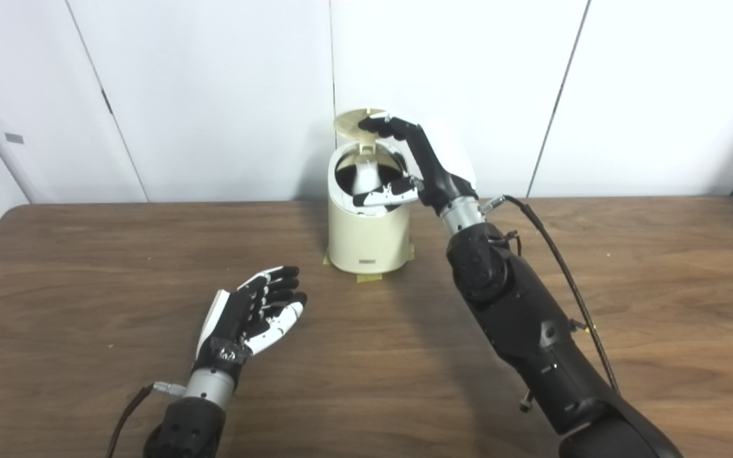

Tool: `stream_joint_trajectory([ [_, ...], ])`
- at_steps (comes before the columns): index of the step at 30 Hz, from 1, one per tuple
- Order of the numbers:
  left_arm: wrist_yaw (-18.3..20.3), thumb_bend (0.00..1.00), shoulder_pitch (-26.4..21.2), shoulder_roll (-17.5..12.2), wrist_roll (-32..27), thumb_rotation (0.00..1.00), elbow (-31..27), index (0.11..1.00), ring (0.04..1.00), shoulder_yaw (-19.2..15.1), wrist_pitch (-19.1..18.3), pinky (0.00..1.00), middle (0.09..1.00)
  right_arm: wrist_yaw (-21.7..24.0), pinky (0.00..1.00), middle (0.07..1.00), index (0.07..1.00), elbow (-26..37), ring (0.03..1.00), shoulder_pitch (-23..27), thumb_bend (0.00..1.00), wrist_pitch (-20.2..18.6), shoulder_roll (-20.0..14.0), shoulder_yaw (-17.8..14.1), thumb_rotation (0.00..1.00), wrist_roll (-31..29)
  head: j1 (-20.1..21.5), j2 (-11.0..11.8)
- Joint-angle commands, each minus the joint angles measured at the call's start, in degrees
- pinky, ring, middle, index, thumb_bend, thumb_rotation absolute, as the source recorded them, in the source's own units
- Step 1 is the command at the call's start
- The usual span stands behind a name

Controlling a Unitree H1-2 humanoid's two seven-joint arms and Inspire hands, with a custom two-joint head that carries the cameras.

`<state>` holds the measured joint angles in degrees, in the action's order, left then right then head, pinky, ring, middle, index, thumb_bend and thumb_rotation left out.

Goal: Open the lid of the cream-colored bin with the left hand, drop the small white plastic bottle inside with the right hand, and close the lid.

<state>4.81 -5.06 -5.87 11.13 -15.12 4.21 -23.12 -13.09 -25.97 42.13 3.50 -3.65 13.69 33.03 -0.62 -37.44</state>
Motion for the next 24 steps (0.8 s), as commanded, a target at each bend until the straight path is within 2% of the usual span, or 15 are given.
stream_joint_trajectory([
  [1, -0.5, 0.41, -1.1, -0.2, 0.1, 0.28, -1.6, 0.809, 0.798, 0.0, 2.0, 0.76, 0.798, 0.1, 0.72, 0.863, 0.716, 2.4, 0.844, 2.2, 0.88, -0.5, -0.2, -0.5, 0.11, -0.2, -0.1, 0.0],
  [6, -0.6, 0.42, -1.1, 0.1, -0.2, 0.27, -1.7, 0.809, 0.798, -0.4, 1.6, 0.75, 0.797, -0.7, 0.68, 0.815, 0.696, 2.1, 0.801, 2.0, 0.86, 0.4, -0.3, -0.5, 0.11, -0.2, -0.1, 0.0],
  [10, -0.5, 0.42, -1.1, -0.1, 0.0, 0.28, -1.7, 0.807, 0.801, -0.1, 1.9, 0.77, 0.799, -2.7, 0.56, 0.683, 0.644, 1.6, 0.655, 1.8, 0.79, 2.6, 0.5, -1.6, 0.03, -1.7, -0.1, -0.2],
  [11, -0.4, 0.42, -1.1, -0.1, -0.1, 0.28, -1.7, 0.807, 0.8, -0.2, 1.7, 0.77, 0.799, -3.1, 0.5, 0.573, 0.553, 1.6, 0.585, 1.6, 0.64, 3.1, 0.9, -2.3, 0.01, -2.7, -0.1, -0.2],
  [12, -0.4, 0.42, -1.1, 0.0, -0.3, 0.28, -1.7, 0.808, 0.802, -0.3, 1.6, 0.77, 0.799, -3.3, 0.46, 0.541, 0.529, 1.5, 0.514, 1.6, 0.58, 3.5, 1.2, -2.7, 0.0, -3.5, -0.1, -0.2],
  [14, -0.4, 0.42, -1.2, -0.1, 0.0, 0.28, -1.9, 0.809, 0.803, -0.2, 1.4, 0.77, 0.799, -4.6, 0.41, 0.501, 0.505, 1.5, 0.453, 1.4, 0.52, 4.9, 1.4, -3.3, 0.0, -4.0, 0.0, -0.3],
  [17, -0.4, 0.42, -1.2, -0.2, 0.1, 0.3, -2.0, 0.811, 0.806, -0.1, 1.1, 0.78, 0.802, -5.4, 0.4, 0.483, 0.494, 1.8, 0.44, 1.2, 0.51, 5.7, 1.3, -3.4, 0.0, -3.9, 0.0, -0.3],
  [24, -0.5, 0.42, -1.3, 0.1, -0.4, 0.28, -1.4, 0.809, 0.799, -0.5, 1.4, 0.76, 0.797, -4.6, 0.37, 0.488, 0.492, 7.1, 0.434, -1.0, 0.5, 4.9, 0.1, -4.2, 0.0, -4.2, 0.0, -0.2],
])
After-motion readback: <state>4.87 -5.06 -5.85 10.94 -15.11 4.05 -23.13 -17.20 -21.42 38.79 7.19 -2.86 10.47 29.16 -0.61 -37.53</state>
